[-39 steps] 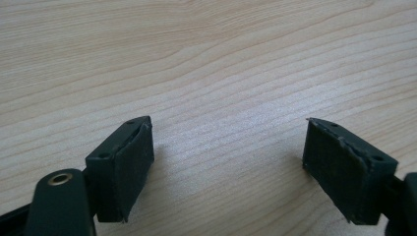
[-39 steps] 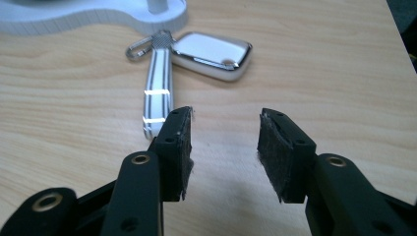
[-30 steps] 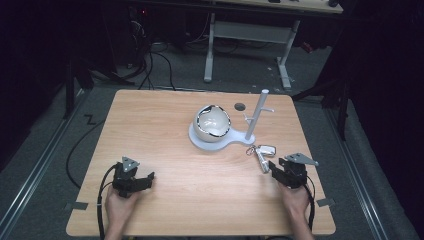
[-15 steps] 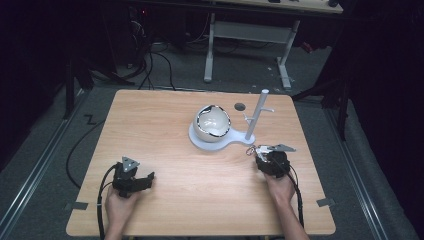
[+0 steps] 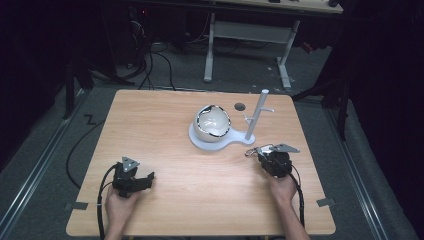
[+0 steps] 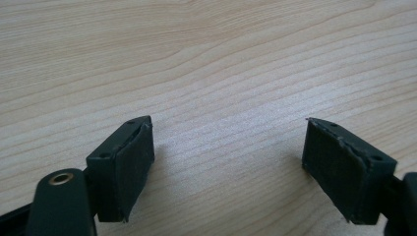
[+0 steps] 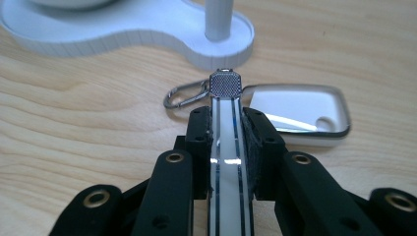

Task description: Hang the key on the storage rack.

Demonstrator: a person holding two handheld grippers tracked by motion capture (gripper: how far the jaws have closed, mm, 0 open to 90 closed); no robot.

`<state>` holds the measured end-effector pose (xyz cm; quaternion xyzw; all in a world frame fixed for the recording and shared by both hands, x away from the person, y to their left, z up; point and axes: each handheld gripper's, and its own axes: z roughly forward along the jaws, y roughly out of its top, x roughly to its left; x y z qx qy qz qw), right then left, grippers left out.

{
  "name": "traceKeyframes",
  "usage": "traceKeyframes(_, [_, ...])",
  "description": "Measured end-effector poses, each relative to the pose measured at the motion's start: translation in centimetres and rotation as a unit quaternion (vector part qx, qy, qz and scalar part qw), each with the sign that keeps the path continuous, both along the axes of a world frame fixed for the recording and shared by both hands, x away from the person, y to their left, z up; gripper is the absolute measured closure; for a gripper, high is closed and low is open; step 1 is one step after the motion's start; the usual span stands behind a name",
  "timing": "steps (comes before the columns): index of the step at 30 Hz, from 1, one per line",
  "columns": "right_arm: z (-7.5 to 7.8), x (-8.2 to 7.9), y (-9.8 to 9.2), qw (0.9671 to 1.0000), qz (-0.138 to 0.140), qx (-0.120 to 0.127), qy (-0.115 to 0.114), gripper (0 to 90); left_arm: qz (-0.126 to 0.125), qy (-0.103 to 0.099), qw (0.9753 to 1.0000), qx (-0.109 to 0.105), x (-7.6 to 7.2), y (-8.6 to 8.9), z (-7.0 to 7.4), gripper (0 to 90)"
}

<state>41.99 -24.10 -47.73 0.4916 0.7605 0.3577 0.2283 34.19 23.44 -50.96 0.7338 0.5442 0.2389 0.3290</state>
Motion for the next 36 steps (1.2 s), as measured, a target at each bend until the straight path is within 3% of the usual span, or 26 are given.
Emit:
traceKeyframes(6, [3.0, -1.7, -1.2, 0.9986, 0.010, 0.013, -0.051, 74.9, 0.000, 0.000, 1.0000, 0.000, 0.0, 0.0, 0.0, 20.2])
traceKeyframes(17, [7.4, -3.4, -2.5, 0.9939, 0.022, 0.021, -0.106, 74.8, 0.000, 0.000, 1.0000, 0.001, 0.0, 0.0, 0.0, 20.2])
traceKeyframes(36, [12.0, -3.6, -3.6, 0.9876, 0.023, 0.033, -0.152, 75.0, 0.000, 0.000, 1.0000, 0.000, 0.0, 0.0, 0.0, 20.2])
